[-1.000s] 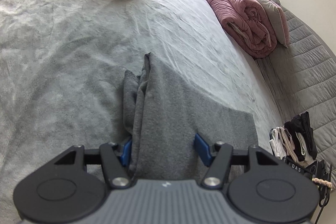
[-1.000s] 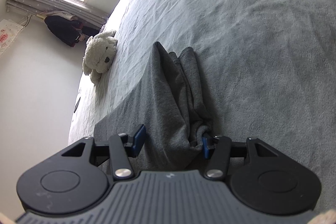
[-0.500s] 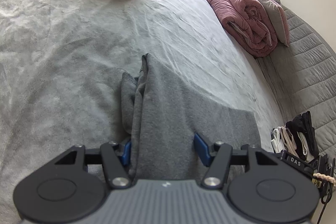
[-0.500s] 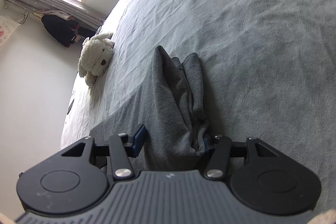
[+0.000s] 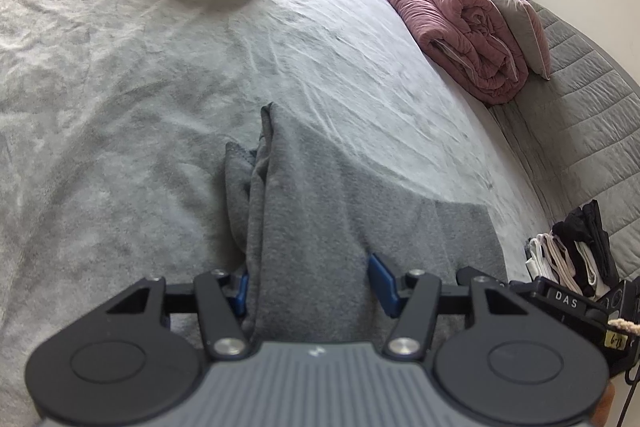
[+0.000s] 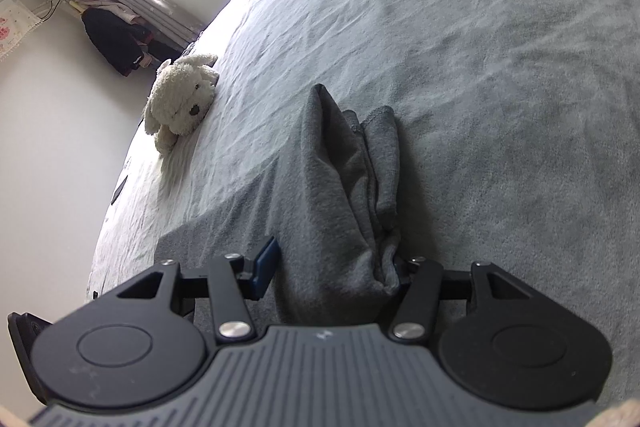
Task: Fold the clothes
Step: 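Lift the pinched side edge with both grippers and fold it over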
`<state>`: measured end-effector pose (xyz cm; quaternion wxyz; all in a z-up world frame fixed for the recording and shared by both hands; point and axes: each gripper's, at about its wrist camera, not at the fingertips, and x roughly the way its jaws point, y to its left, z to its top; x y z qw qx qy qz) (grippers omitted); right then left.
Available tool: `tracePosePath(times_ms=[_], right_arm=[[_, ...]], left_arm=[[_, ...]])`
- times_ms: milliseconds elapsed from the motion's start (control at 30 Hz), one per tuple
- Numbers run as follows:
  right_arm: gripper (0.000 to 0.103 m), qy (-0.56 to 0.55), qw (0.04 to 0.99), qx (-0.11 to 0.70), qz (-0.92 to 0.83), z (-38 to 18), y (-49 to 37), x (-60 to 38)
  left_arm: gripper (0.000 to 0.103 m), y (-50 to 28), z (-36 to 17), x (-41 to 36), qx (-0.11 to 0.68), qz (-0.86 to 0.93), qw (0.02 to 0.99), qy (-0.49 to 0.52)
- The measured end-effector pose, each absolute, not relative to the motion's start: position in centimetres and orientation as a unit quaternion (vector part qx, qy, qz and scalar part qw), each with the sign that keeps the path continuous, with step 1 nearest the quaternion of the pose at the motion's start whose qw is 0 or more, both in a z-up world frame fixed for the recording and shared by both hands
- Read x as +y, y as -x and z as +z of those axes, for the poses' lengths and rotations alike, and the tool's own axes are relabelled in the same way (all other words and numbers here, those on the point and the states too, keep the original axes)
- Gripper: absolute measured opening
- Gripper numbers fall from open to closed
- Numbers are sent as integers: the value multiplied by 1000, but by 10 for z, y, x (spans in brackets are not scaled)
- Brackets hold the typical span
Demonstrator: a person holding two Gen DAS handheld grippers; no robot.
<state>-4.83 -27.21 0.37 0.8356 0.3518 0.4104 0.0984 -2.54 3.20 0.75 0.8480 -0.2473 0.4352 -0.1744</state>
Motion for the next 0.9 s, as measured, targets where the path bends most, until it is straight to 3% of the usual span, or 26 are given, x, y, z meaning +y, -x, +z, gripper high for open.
tracePosePath(times_ms=[500, 667, 900], right_arm=[[52, -310, 852, 411, 93, 8, 48, -260], [49, -278, 864, 410, 90, 10, 50, -252], [49, -276, 866, 408, 90, 7, 49, -250]], left_arm=[[52, 30, 11, 27, 428, -165, 860, 223], [44, 34, 12, 23, 419, -166, 867, 213], [44, 32, 10, 23, 421, -165, 865, 217]])
